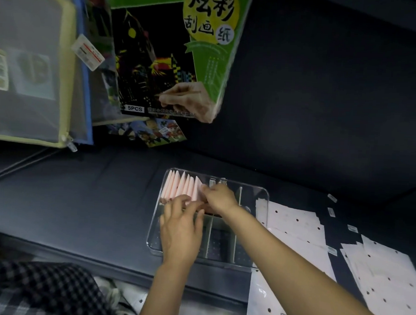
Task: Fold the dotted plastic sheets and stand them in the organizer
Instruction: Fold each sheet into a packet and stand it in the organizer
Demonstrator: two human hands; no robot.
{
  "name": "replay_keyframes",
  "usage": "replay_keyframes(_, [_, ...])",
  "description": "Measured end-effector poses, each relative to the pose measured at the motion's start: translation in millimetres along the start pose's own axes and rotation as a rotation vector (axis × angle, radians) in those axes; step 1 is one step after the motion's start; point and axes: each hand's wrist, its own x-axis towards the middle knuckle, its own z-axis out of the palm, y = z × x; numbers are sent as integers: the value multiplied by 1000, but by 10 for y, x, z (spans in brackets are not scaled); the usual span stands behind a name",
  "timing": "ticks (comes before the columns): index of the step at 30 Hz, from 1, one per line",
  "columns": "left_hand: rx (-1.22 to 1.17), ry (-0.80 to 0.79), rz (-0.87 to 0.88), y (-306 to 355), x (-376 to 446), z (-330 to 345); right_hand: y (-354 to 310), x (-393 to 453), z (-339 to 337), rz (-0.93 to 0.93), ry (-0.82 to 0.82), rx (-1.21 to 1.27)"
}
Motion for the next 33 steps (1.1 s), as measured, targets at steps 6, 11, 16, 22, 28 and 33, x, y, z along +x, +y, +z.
replay_keyframes(6, [101,-161,-80,17,18,-22,437,-390,-464,-183,59,234])
replay_keyframes(11, [-14,-63,79,354,-122,10,1519,-917,-1090,-222,129,-88])
replay_keyframes(16, [-210,-357,328,803,-639,272,2658,-1428,-1229,-104,43,-502])
replay_keyframes(22, [147,-943,490,643,-1394,704,3374,-1756,-1091,-261,-36,-723])
replay_keyframes(28, [281,-917,613,438,-1437,702,3464,-1796,-1221,-341,-74,-650])
replay_keyframes(33, [186,-921,403,679,-1322,594,3207,-1755,-1484,-183,-192,-409])
